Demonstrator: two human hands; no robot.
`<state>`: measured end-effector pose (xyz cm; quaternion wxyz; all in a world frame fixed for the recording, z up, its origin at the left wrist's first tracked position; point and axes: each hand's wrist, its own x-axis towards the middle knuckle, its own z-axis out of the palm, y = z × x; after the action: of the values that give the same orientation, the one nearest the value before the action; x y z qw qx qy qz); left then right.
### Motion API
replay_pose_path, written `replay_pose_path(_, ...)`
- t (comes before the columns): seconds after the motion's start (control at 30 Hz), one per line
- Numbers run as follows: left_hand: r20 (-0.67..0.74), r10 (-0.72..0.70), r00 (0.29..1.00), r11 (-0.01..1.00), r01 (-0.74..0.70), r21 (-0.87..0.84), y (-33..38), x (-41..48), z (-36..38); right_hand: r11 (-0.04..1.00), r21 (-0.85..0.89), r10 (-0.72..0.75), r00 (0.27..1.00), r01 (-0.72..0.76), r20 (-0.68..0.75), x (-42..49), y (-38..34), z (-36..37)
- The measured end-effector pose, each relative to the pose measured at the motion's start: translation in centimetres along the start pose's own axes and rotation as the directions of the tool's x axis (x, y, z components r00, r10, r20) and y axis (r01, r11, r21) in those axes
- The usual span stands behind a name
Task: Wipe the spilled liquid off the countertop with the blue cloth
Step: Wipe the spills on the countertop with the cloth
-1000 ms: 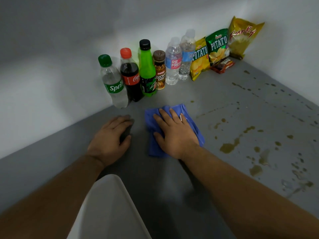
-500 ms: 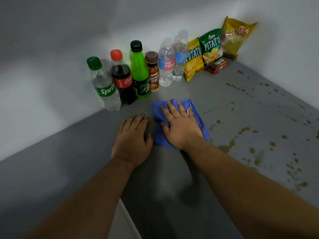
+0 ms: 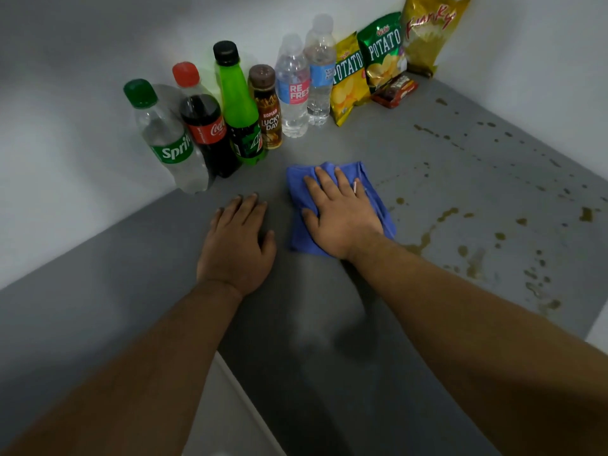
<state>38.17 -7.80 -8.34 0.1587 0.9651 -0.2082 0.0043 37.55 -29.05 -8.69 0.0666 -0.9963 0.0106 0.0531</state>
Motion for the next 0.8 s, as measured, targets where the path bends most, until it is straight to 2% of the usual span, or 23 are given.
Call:
replay_pose_path(0.17,-0.019,-0.005,1.000,1.000,0.004,-0.024,0.4,-0.3,-0.3,0.996,0.057,-0.069,0.997,0.070,-0.017,-8.1,-1.4,1.0)
replay_pose_path(0.27,-0.030,0.001,1.000,1.000,-0.001,-0.022,0.8,-1.0,-0.8,0.992,0.055,-0.118,0.993,0.117,0.005,-12.2,0.6,1.4)
replay_pose_path(0.43,-0.055,-0.009,0.998,0.996,0.005,-0.084,4.1,-4.4,-0.2,0.995,0.051,-0.088,0.996,0.087,0.012,-11.4,3.0,0.8)
replay_pose_path(0.6,-0.084,-0.206,0.975,0.960,0.184,-0.213,8.9,-7.8,1.2,0.997,0.061,-0.050,0.999,0.049,0.010,-11.5,1.8,0.7)
replay_pose_path(0.8,-0.111,-0.159,0.981,0.987,0.160,0.005,10.0,-9.3,2.2,0.990,0.070,-0.123,0.992,0.123,-0.004,-20.0,2.1,2.0)
